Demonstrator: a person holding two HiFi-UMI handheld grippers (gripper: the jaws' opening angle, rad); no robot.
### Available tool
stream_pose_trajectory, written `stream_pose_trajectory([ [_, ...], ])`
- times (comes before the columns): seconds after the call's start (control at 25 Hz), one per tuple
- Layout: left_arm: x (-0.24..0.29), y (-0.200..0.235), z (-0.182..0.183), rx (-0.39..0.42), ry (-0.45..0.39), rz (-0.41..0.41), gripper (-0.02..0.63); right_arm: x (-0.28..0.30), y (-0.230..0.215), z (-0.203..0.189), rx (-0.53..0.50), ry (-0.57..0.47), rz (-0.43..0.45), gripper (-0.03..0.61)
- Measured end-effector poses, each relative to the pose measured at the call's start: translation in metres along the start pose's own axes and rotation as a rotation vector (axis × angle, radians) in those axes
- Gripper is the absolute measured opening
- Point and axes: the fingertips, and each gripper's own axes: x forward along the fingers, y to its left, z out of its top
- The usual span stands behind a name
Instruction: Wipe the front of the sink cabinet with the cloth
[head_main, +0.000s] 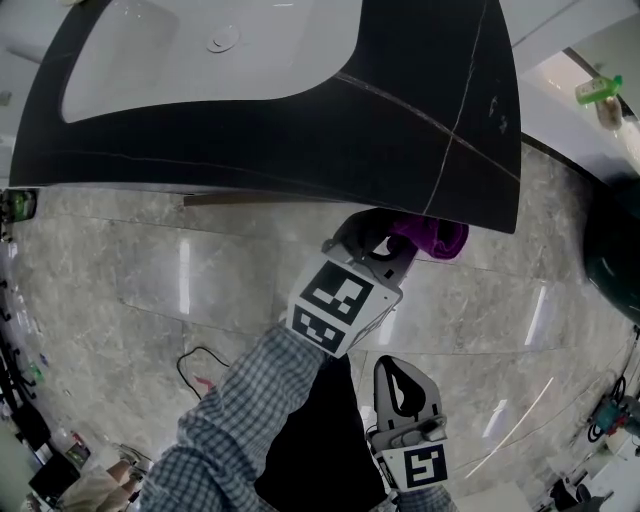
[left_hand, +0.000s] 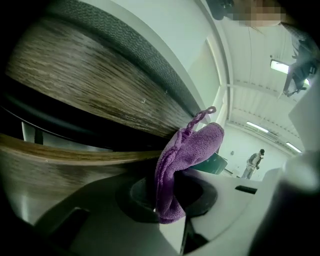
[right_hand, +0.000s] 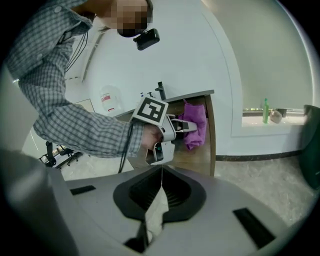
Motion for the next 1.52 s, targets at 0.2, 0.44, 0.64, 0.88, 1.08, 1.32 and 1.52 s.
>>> stream_pose_trajectory([
  [0.2,-0.009,0.003,0.004,0.006,-0.005,-0.006,0.069,0.035,-0.014,0.01,-0.032,-0.026,0.001,0.018],
  [0.44,-0.027,0.013,0.01,-0.024,-0.019,0.019,0.069,0.054,-0.026,0.015,-0.076,-0.023,-0.005,0.018],
  [0.64,-0.051,0.03,0.011,-0.068,-0.028,0.06,0.069,0.063,-0.02,0.02,-0.097,-0.017,0.014,0.018],
  [0.88,-0.086,0.057,0.01,-0.092,-0.04,0.138,0.069,0.077,-0.011,0.029,-0.109,-0.033,0.035,0.018],
  [1.08,-0.122,0.085,0.006,-0.104,-0.048,0.204,0.069,0.093,0.002,0.04,-0.129,-0.07,0.063,0.018],
  [1.32,-0.162,0.116,0.0,-0.095,-0.048,0.302,0.069,0.103,0.019,0.044,-0.124,-0.059,0.094,0.018],
  [1.52,-0.191,0.138,-0.004,-0.117,-0.068,0.376,0.069,0.107,0.027,0.045,-0.129,-0.063,0.106,0.018],
])
